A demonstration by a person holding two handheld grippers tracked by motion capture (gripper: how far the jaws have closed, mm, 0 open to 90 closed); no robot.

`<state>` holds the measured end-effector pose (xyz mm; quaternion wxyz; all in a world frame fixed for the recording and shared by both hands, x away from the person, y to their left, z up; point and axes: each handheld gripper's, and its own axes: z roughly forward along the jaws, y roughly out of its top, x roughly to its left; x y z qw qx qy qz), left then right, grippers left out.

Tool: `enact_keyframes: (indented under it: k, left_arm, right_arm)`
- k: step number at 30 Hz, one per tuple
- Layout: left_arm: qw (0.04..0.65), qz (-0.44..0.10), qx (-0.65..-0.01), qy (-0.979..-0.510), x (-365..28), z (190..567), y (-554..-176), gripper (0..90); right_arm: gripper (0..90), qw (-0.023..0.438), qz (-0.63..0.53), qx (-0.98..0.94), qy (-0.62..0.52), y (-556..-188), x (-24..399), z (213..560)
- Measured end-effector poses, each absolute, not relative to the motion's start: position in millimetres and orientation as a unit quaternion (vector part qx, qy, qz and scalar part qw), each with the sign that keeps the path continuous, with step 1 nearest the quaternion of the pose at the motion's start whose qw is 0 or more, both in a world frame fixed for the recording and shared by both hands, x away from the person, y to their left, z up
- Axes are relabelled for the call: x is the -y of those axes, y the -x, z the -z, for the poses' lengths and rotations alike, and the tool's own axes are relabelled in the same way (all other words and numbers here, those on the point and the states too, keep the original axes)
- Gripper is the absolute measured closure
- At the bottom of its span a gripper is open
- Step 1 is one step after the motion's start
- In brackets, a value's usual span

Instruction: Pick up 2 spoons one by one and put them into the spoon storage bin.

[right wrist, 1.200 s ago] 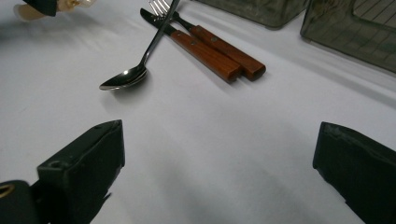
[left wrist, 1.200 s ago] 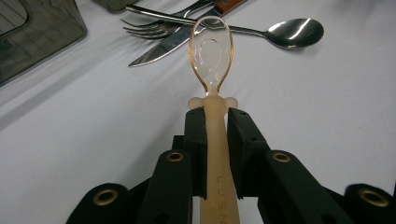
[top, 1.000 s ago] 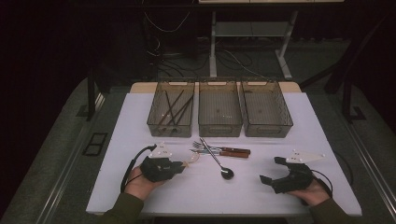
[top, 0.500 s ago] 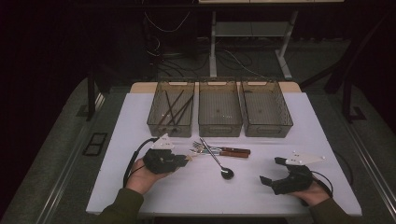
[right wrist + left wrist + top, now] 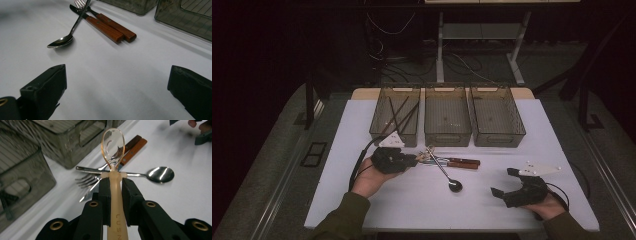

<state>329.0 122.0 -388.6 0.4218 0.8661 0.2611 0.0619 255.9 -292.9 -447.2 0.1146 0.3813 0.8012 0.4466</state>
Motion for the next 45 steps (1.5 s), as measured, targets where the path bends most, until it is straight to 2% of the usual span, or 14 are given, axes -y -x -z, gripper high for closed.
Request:
enact_keyframes:
  k: [15,30,45]
  left_arm:
    - [0.427,-0.079,-0.256,-0.864,-106,365,-362,77.6]
    - [0.422,-0.093,-0.253,-0.866,-77,356,-394,77.5]
    - [0.424,-0.110,-0.277,-0.855,-49,351,-436,77.5]
  right_arm:
    - [2.5,0.117,-0.448,-0.800,-0.382,-254,294,446]
    - [2.5,0.128,-0.447,-0.800,-0.379,-254,294,444]
    - [2.5,0.130,-0.448,-0.798,-0.381,-254,295,444]
